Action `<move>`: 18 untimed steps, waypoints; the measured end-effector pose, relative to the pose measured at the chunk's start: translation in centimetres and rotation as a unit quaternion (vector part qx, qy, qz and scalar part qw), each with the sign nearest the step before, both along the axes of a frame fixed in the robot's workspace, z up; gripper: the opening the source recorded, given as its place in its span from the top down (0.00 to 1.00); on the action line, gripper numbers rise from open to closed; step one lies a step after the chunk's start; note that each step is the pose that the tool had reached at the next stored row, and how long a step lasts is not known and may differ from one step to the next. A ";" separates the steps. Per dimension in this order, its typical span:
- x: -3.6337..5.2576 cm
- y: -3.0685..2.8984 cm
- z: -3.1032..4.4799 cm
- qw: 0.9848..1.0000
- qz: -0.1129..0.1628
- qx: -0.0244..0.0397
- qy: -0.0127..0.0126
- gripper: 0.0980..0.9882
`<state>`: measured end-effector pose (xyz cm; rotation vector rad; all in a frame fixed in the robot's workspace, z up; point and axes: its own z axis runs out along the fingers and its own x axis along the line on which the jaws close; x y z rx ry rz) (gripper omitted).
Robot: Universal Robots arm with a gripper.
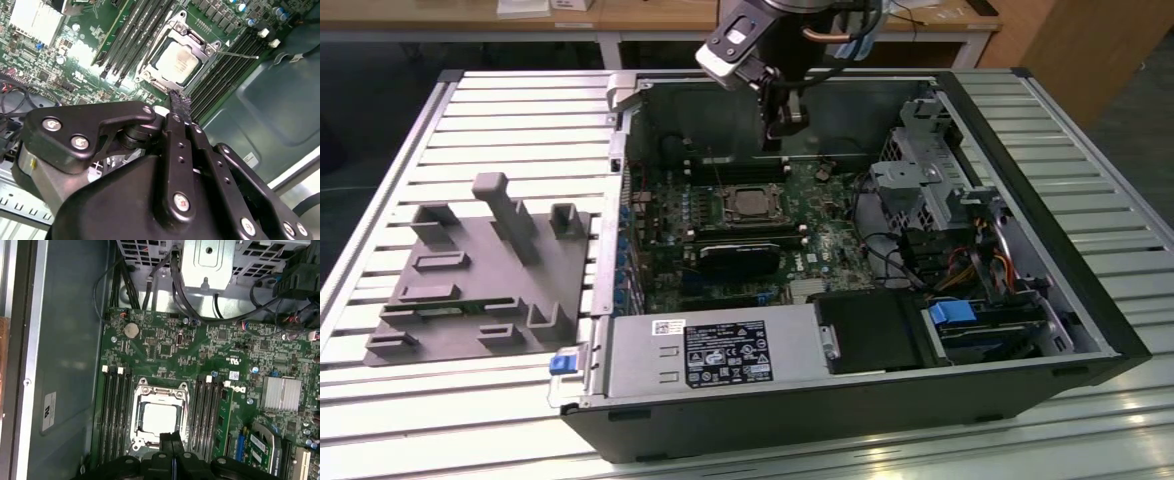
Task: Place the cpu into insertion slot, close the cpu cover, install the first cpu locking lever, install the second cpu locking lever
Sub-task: 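Close the cpu cover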
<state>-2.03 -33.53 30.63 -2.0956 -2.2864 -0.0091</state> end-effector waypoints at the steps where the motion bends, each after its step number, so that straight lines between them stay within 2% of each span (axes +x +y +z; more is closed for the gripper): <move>1: -0.04 0.00 -0.14 1.000 0.000 0.000 0.000 1.00; 15: -0.58 0.00 -2.63 1.000 0.000 0.001 -0.003 1.00; 18: -0.59 0.00 -2.68 1.000 0.000 0.001 -0.003 1.00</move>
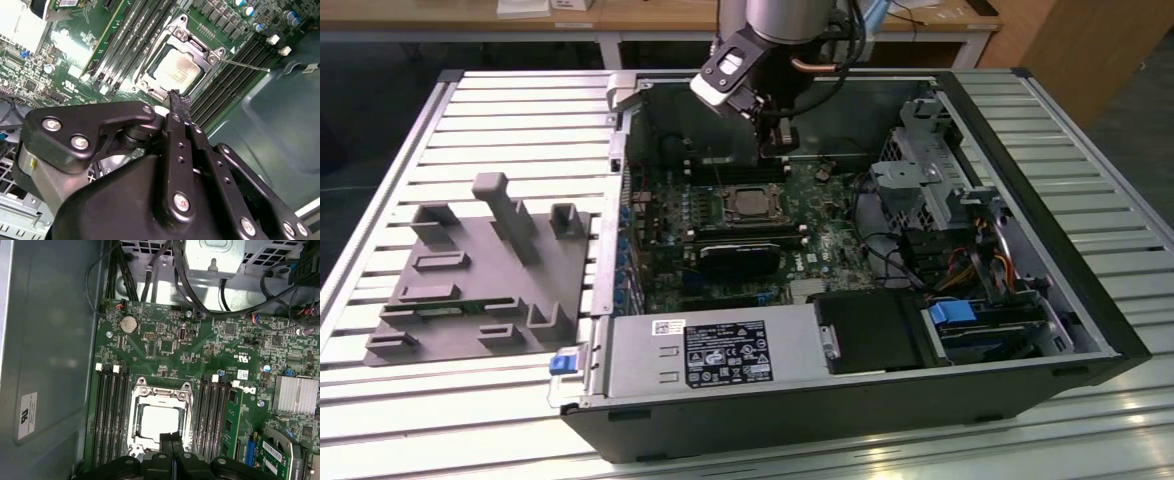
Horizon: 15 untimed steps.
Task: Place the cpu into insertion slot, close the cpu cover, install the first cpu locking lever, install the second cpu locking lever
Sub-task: 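Close the cpu cover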
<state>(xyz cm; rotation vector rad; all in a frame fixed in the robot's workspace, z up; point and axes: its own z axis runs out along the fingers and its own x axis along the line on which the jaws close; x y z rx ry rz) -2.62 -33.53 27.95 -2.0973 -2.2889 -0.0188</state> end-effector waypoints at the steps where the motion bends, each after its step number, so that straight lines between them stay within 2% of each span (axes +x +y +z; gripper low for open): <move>1: 0.00 0.00 0.00 1.000 0.000 0.000 0.000 1.00; 4: 0.00 0.00 -0.01 1.000 0.008 0.000 0.000 1.00; 8: 0.00 0.00 -0.06 0.999 0.045 0.000 0.000 1.00; 11: 0.00 0.00 -0.10 0.997 0.072 -0.001 0.000 1.00; 15: 0.00 0.00 -0.15 0.994 0.108 -0.002 0.000 1.00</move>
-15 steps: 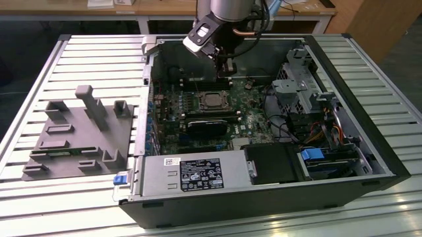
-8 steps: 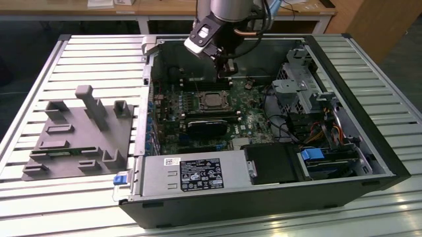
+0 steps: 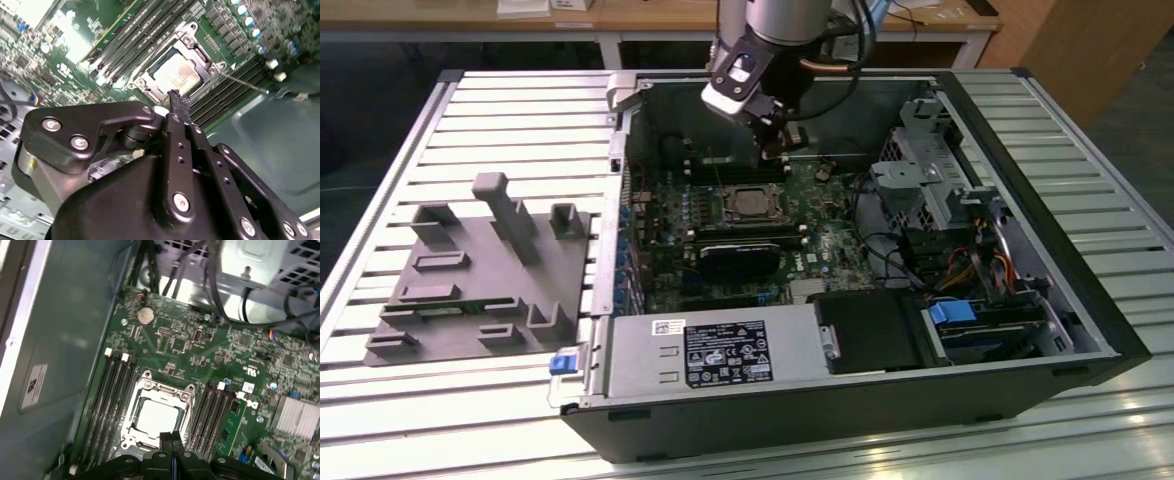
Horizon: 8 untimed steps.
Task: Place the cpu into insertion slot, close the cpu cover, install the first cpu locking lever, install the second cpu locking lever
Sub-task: 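Close the cpu cover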
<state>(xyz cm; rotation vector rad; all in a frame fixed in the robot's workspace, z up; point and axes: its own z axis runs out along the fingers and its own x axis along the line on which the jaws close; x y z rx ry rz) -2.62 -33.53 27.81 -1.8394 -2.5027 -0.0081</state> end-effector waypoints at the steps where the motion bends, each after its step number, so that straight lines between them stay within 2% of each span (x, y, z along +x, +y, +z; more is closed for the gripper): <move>1: 0.00 0.00 -0.01 1.000 0.009 0.000 0.000 1.00; 5: 0.01 0.00 -0.05 0.999 0.045 -0.002 0.000 1.00; 8: 0.00 0.00 -0.06 0.997 0.072 -0.003 0.000 1.00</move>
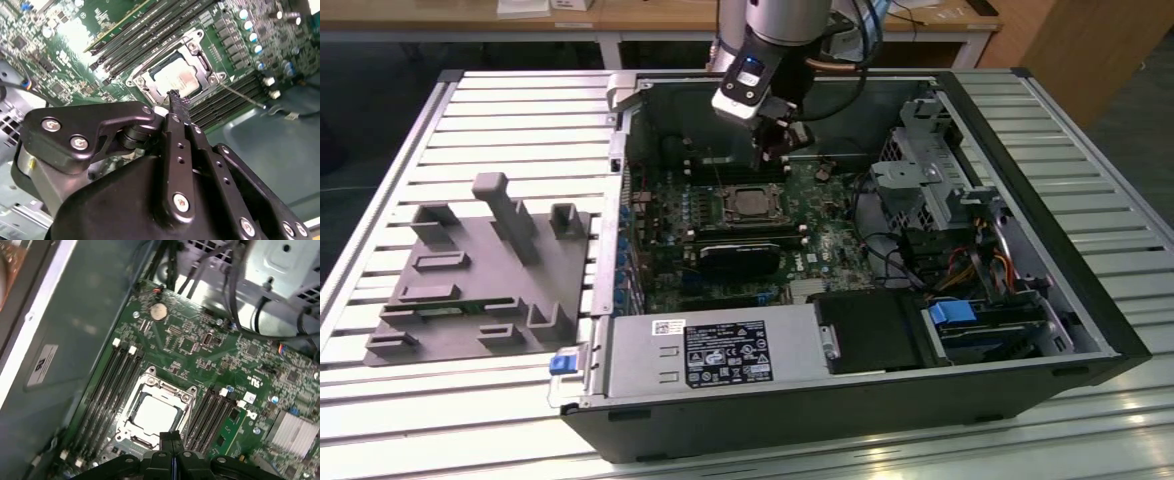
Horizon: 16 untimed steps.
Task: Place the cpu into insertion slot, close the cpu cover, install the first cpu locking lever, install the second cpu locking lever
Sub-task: 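Close the cpu cover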
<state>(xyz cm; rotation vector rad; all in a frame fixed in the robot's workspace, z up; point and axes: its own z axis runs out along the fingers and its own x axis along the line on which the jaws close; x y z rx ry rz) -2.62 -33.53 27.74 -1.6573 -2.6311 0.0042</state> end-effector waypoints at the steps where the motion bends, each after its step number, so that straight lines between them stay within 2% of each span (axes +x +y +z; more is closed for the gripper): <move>1: 0.00 0.00 -0.01 1.000 0.009 0.000 0.000 1.00; 5: 0.00 0.00 -0.03 0.999 0.046 -0.001 0.000 1.00; 8: 0.00 0.00 -0.04 0.997 0.073 -0.001 0.000 1.00; 12: 0.00 0.01 -0.09 0.994 0.109 -0.001 0.000 1.00; 16: 0.00 0.00 -0.18 0.989 0.145 -0.001 0.000 1.00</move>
